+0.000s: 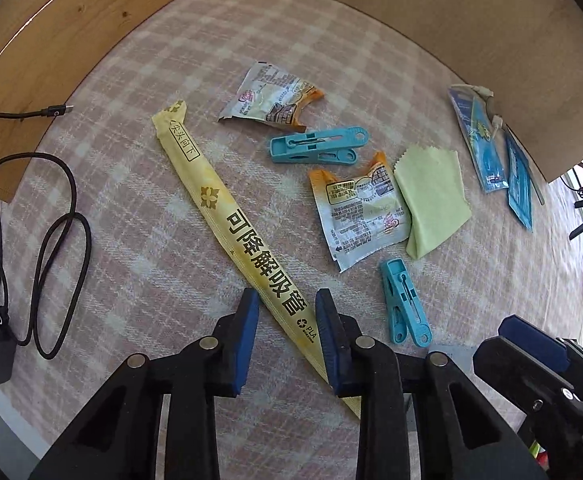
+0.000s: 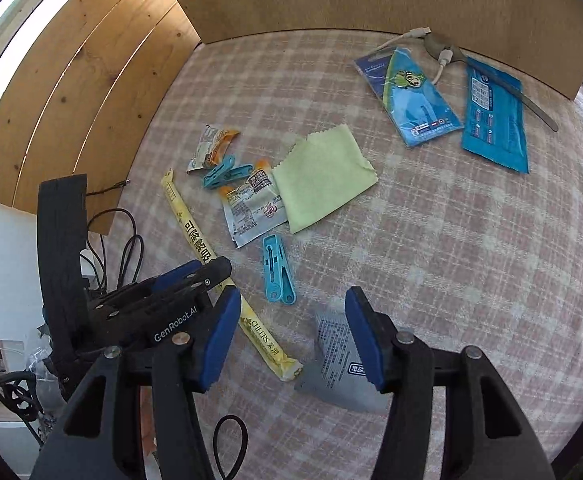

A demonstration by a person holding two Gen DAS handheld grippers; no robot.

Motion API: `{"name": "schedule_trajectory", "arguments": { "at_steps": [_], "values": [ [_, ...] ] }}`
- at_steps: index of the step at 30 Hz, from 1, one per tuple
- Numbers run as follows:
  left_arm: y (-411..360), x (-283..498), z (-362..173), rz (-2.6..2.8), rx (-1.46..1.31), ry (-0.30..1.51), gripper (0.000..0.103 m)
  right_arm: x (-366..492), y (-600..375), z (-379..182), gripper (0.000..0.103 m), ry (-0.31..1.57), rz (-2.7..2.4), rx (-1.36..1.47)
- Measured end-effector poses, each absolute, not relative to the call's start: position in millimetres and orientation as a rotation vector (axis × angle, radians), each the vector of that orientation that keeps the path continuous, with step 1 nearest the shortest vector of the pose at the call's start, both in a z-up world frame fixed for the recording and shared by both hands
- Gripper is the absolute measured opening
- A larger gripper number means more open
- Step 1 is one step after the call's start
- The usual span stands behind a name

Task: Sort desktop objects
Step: 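Move the right gripper to the blue clothespin and grasp it, then carry the blue clothespin to the tray while the left gripper carries the yellow straw strip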

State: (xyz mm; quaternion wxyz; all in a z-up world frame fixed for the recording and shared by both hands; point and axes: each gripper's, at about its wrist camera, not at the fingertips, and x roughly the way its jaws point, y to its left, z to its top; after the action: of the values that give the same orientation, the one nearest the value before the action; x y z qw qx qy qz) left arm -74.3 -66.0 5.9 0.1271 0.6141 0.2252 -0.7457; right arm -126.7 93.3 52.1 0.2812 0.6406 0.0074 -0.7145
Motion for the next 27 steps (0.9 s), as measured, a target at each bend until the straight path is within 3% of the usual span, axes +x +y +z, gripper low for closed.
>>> {"name": "schedule_trajectory", "arguments": {
  "at_steps": [13, 17, 19, 21, 27],
  "values": [
    [-84, -43, 5, -2.205, 1.750, 0.657, 0.016, -127, 36, 6, 0.040, 0.196, -1.851, 1.803],
    [-91, -35, 3, -2.209, 1.730, 0.744, 0.014, -122, 28, 4, 0.038, 0.282, -1.882, 1.758],
    [-91, -32, 3, -2.209, 1.720, 0.740, 0.013, -120, 27, 5, 0.030, 0.321, -1.902, 1.736],
    [-89, -30, 3, -2.212, 1.722, 0.730, 0.013, -119, 29, 5, 0.014, 0.357, -1.923, 1.714],
    [-69, -20, 16, -2.258, 1.716, 0.680, 0.010, -120, 52, 9, 0.012, 0.252, -1.934, 1.701]
  ]
}}
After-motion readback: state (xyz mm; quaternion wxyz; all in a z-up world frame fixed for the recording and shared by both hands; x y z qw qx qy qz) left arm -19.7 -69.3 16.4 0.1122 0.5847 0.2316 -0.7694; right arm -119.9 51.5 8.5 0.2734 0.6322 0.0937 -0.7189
